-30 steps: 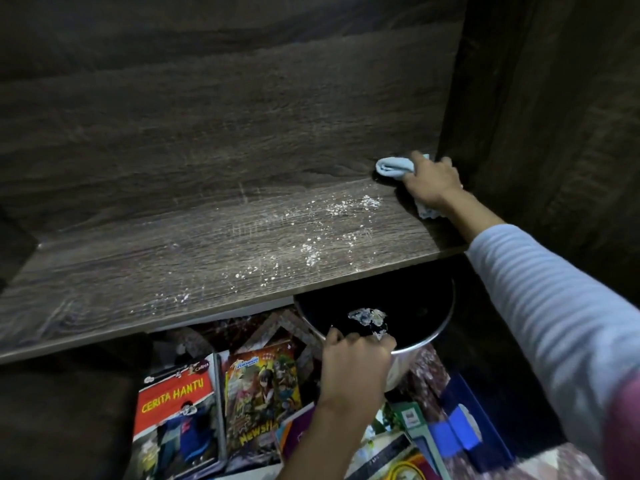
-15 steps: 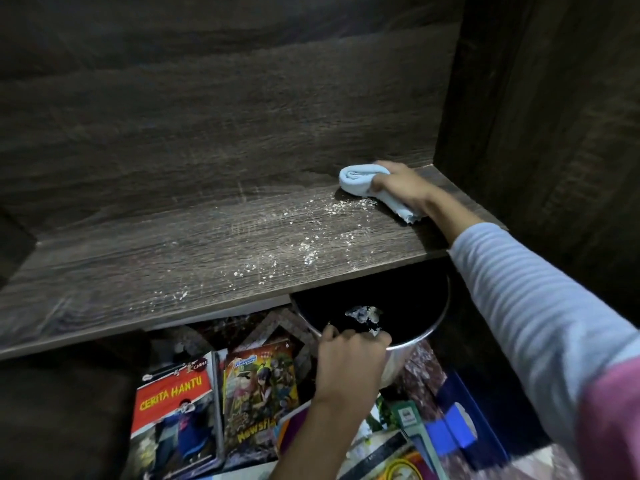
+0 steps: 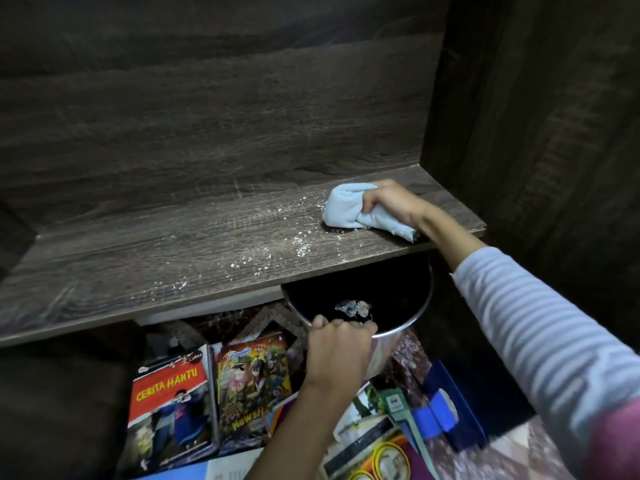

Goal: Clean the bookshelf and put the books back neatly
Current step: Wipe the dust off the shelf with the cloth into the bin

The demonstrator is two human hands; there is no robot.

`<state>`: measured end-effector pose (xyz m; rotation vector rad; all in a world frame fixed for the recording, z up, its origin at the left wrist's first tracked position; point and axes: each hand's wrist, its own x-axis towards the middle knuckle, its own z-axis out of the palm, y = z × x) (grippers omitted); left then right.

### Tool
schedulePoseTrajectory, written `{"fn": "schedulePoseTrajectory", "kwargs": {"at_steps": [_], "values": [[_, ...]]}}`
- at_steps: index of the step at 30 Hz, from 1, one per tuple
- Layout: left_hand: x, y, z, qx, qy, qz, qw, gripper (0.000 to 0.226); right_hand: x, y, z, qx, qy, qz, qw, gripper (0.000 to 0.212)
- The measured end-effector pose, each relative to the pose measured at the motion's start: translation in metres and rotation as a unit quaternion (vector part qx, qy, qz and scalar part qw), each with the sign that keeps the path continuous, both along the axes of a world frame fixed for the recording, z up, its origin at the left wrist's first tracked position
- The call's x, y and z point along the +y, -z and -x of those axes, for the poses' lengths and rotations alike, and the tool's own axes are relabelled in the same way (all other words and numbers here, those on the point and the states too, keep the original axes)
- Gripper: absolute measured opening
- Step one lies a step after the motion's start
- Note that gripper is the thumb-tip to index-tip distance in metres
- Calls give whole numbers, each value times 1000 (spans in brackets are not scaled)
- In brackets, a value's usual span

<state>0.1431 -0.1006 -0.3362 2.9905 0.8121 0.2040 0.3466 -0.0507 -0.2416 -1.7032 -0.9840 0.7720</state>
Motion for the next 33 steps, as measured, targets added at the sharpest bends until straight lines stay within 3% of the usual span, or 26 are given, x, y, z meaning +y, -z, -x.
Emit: {"fn": "schedulePoseTrajectory", "kwargs": {"at_steps": [2, 6, 10, 12, 15, 18, 20, 21, 23, 25, 27, 33], "values": [[-4, -6, 1, 5, -1, 0, 1000, 38, -8, 0, 8, 4, -7, -1, 1000, 17], [-6, -9, 7, -1, 15, -21, 1000, 37, -26, 1, 21, -10, -24, 2, 1000, 38], [-11, -13, 9, 11, 8, 1, 1000, 35, -43, 3, 35, 0, -33, 3, 999, 20], [-14, -21, 11, 15, 3, -6, 1000, 20, -52, 4, 39, 21, -38, 4, 999, 11], [-13, -19, 12, 41, -5, 2, 999, 27, -63, -1, 42, 90, -32, -9, 995, 23], [-16, -24, 13, 49, -20, 3, 999, 31, -68, -12, 35, 152, 36, -96, 983, 16], [-17, -26, 14, 53, -18, 3, 998, 31, -69, -19, 26, 90, 112, -136, 980, 18], [-17, -26, 13, 52, -18, 5, 999, 32, -68, -19, 19, 9, 147, -129, 981, 25], [-17, -25, 13, 52, -19, 12, 998, 34, -67, -13, 5, -225, 181, -11, 957, 38], [-16, -25, 14, 51, -24, 12, 998, 33, -67, 3, -4, -390, 158, 157, 893, 43], [-15, -25, 15, 51, -29, 10, 998, 31, -64, 18, -4, -418, 129, 236, 868, 48], [-7, -26, 22, 54, -42, -4, 998, 27, -40, 21, 34, -451, 73, 240, 856, 51]]}}
